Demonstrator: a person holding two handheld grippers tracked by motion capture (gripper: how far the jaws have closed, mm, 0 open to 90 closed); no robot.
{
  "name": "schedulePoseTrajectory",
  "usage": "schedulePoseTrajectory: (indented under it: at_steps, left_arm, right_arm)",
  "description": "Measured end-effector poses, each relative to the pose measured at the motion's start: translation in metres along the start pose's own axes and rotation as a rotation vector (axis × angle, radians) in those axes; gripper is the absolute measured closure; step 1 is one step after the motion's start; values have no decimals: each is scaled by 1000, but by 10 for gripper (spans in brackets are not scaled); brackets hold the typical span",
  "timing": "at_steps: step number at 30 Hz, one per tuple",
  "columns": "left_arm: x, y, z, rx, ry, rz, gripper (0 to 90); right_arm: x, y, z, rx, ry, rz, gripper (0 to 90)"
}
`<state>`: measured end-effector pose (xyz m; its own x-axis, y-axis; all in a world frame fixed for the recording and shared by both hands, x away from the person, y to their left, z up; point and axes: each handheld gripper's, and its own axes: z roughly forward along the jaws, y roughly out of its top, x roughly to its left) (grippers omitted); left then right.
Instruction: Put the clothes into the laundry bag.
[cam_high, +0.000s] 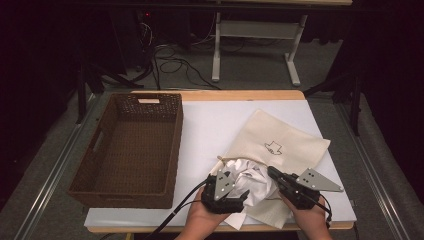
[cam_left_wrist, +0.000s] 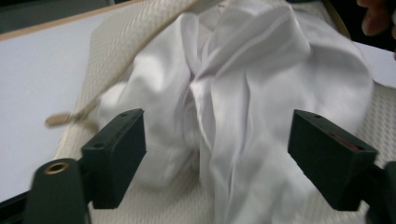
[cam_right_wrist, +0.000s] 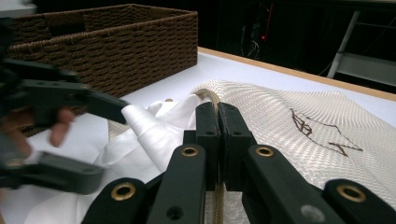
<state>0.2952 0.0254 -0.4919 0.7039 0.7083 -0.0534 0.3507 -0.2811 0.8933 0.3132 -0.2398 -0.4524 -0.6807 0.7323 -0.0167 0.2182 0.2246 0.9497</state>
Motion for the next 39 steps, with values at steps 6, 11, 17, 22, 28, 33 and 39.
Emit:
schedulePoseTrajectory:
  at_steps: [6, 11, 17, 22, 28, 33, 39]
  left_arm:
    - [3, -35, 6, 166, -76, -7, 299]
    - [0, -32, 10, 167, -98, 26, 668]
    - [5, -26, 0, 98, -114, -4, 861]
    - [3, -18, -10, 36, -105, 8, 875]
    - [3, -9, -15, -8, -88, 10, 876]
    - [4, -2, 2, 3, -66, -8, 874]
    - [4, 7, 32, 34, -26, -17, 869]
  right_arm:
    - [1, -1, 1, 8, 1, -6, 892]
    - [1, -2, -1, 9, -1, -3, 891]
    - [2, -1, -2, 11, 1, 3, 891]
    - [4, 0, -2, 3, 4, 6, 891]
    - [9, 1, -3, -5, 22, -1, 891]
    - [10, 3, -2, -11, 21, -5, 891]
    - [8, 2, -3, -12, 22, 7, 891]
